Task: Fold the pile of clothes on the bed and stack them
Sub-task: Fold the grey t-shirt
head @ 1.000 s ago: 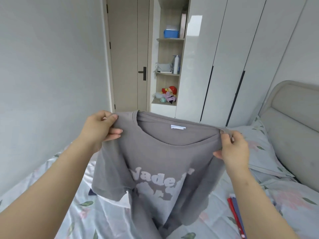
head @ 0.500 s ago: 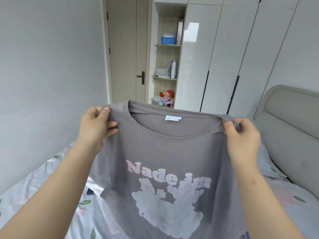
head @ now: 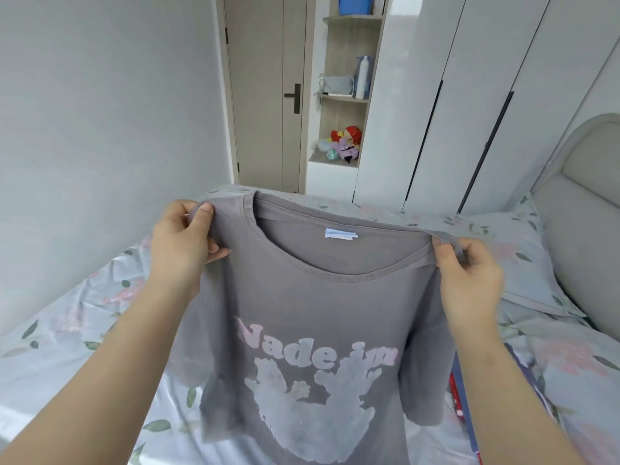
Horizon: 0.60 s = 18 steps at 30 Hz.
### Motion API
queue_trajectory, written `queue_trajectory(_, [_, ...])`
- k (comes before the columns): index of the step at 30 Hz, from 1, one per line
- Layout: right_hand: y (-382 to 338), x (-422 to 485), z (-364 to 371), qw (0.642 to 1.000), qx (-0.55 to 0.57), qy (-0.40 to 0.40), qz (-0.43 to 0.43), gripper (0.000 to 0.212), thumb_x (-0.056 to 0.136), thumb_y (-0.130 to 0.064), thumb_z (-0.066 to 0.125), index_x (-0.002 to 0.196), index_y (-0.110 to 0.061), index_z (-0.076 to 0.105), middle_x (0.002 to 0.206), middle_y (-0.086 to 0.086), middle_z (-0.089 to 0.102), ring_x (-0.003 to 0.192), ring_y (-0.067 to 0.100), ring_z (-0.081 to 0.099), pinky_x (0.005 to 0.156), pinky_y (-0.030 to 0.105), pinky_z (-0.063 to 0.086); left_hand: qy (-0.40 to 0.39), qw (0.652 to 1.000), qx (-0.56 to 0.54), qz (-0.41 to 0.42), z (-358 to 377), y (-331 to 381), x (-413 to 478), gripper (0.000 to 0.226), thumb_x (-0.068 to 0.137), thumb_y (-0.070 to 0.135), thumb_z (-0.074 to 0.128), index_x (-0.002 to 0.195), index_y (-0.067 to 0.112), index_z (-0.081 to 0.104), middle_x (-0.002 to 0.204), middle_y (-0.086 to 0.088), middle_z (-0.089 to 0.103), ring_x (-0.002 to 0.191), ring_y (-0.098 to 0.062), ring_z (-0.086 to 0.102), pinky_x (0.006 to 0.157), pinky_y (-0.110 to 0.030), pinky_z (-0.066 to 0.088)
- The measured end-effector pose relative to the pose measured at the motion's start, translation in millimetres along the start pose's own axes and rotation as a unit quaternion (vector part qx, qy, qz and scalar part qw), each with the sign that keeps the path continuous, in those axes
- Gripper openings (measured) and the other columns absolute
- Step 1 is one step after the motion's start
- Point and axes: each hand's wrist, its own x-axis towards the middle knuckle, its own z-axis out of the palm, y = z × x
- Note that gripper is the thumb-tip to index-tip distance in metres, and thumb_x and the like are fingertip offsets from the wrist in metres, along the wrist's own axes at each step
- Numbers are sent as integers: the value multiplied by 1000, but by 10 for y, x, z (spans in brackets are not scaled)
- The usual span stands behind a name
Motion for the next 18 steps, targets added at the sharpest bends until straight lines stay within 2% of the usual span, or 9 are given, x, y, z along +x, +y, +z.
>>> queue_trajectory(6, [647, 244, 540, 996, -63, -33, 53, 22, 88, -18, 61, 68, -20, 51, 59, -8, 46, 54, 1, 44, 53, 12, 33, -17, 996, 56, -64, 301, -820, 657, 23, 96, 22, 52, 74, 18, 47, 64, -1, 45, 36, -3, 47, 51, -30, 55])
queue_trajectory(9, [1121, 428, 967, 986, -128, -60, 93, 13, 89, -21, 60, 79, -14, 57, 64, -6, 52, 63, 11, 46, 61, 28, 33, -22, 990, 94, -107, 496, -1419, 1137, 22, 96, 22, 52, 74, 17, 48, 64, -2, 47, 36, -3, 51, 46, -26, 55])
queue_trajectory(11, [1473, 548, 1284, 975, -169, -74, 123, 12, 90, -23, 59, 82, -14, 57, 68, -7, 54, 66, 14, 46, 60, 28, 30, -34, 984, 118, -130, 637, -1855, 1467, 22, 95, 22, 52, 74, 18, 48, 66, -1, 49, 39, -5, 56, 46, -26, 53])
queue_trajectory(13, [1835, 677, 1612, 962, -211, -78, 152, 12, 90, -24, 58, 84, -14, 57, 70, -9, 53, 70, 16, 46, 59, 24, 30, -51, 976, 148, -150, 782, -2308, 1790, 21, 95, 23, 53, 75, 19, 48, 66, 1, 52, 49, -9, 62, 56, -32, 55])
queue_trajectory(15, [2178, 811, 1917, 948, -244, -88, 186, 13, 91, -27, 58, 87, -14, 59, 71, -9, 54, 76, 19, 49, 63, 28, 32, -72, 965, 182, -177, 932, -2740, 2081, 20, 94, 25, 52, 75, 20, 49, 65, 3, 56, 62, -15, 66, 69, -40, 55])
queue_trajectory(18, [2654, 1001, 2317, 931, -272, -94, 223, 15, 90, -28, 59, 88, -13, 60, 71, -6, 55, 76, 21, 51, 65, 29, 33, -104, 948, 213, -210, 1151, -3339, 2470, 20, 95, 25, 50, 75, 20, 48, 68, 2, 57, 74, -23, 66, 76, -41, 53])
